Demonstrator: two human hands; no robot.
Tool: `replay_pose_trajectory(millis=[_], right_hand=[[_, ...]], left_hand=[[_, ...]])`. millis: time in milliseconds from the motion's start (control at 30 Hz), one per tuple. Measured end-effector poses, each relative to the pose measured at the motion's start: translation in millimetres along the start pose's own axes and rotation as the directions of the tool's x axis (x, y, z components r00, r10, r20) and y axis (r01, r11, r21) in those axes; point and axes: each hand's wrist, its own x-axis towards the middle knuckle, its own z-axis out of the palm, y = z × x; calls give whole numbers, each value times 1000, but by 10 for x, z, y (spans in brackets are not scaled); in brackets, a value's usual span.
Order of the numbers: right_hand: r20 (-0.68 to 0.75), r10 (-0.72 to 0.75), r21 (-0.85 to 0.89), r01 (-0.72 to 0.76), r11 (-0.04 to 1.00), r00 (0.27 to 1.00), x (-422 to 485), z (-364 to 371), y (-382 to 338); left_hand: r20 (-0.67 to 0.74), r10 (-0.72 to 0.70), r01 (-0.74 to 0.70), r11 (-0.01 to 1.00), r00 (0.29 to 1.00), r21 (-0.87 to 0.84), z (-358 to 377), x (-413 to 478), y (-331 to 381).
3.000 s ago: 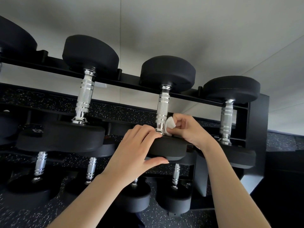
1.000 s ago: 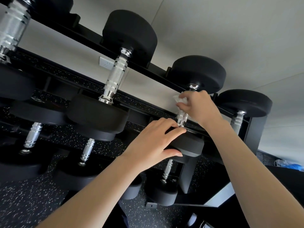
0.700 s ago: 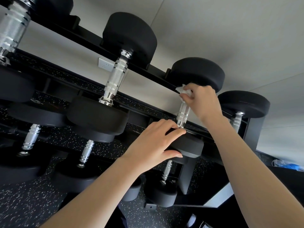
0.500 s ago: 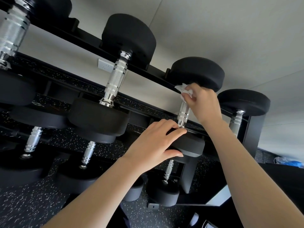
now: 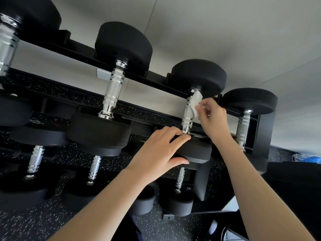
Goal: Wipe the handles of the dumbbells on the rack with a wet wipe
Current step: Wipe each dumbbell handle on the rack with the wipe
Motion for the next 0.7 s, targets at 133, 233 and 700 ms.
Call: replay_pose_trajectory(millis=[133, 233, 700], right_hand=[[25, 16, 44, -17, 999, 1000, -139, -62, 47], [-37, 63, 111, -59, 992, 997, -302, -185, 109], [-315, 260, 125, -232, 965, 913, -892, -1277, 1532]], left_hand=[[33, 9, -10, 1000, 999, 29, -51, 33, 27], [58, -20, 17, 999, 998, 51, -91, 68, 94], [138, 91, -122, 963, 986, 239, 660, 741, 1100]])
